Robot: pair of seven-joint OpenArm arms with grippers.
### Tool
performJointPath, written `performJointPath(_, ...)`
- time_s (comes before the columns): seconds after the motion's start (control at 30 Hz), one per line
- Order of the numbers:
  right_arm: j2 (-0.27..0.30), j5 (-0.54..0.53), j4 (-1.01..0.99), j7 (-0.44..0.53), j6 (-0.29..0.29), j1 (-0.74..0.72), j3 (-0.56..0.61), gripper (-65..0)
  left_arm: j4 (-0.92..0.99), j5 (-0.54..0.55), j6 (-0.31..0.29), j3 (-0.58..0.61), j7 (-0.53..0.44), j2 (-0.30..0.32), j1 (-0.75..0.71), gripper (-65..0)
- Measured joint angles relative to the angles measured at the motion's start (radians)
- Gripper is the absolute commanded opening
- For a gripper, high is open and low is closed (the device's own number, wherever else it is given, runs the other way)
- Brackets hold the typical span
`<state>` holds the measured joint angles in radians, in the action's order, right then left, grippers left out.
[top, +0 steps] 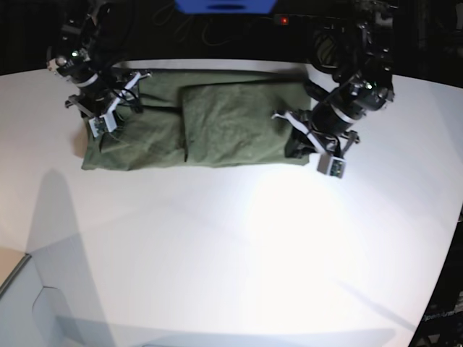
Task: Layout the t-shirt on the table in an organized manner, then fold the t-shirt properly
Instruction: 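Lift the strip end with the left gripper and fold it toward the right gripper, then hold the folded stack with the left gripper and regrasp with the right gripper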
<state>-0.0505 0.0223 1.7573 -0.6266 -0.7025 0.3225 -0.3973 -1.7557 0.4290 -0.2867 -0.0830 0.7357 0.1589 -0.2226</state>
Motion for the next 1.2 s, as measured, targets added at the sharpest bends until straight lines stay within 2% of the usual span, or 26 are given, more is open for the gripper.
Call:
performJointPath(0.07, 0.0, 0.001, 0.039, -0.006, 0.001, 0.009, -0.005, -21.2, 0.093, -0.007, 0.006, -0.042, 0.007, 0.009, 0.005, -64.8)
performJointPath(0.17, -0.001, -0.003, 0.079, -0.005, 0.0, 0.005, -0.005, -18.5, 0.152, 0.0, 0.005, -0.046, 0.012, 0.014, 0.008, -64.8)
performJointPath(0.3, -0.008, -0.003, 0.114, -0.002, 0.0, 0.005, -0.008, -18.1, 0.192, 0.007, 0.002, -0.041, -0.009, 0.008, 0.034, -64.8)
performJointPath(0.5, -0.018, -0.002, 0.104, -0.007, 0.0, -0.046, -0.109, -18.1, 0.243, 0.022, -0.003, -0.04, -0.069, -0.009, 0.046, -64.8)
performJointPath(0.8, -0.013, -0.002, -0.071, -0.005, 0.0, -0.13, -0.235, -18.0, 0.243, 0.021, -0.005, -0.04, -0.078, -0.009, 0.043, -64.8)
performJointPath(1.0, 0.015, -0.012, -0.143, 0.003, 0.001, -0.148, -0.244, -18.0, 0.243, 0.021, -0.005, -0.04, -0.079, -0.009, 0.043, -64.8)
performJointPath(1.2, 0.014, -0.027, -0.174, 0.026, 0.004, -0.152, -0.243, -18.3, 0.243, 0.021, -0.005, -0.04, -0.078, -0.009, 0.043, -64.8)
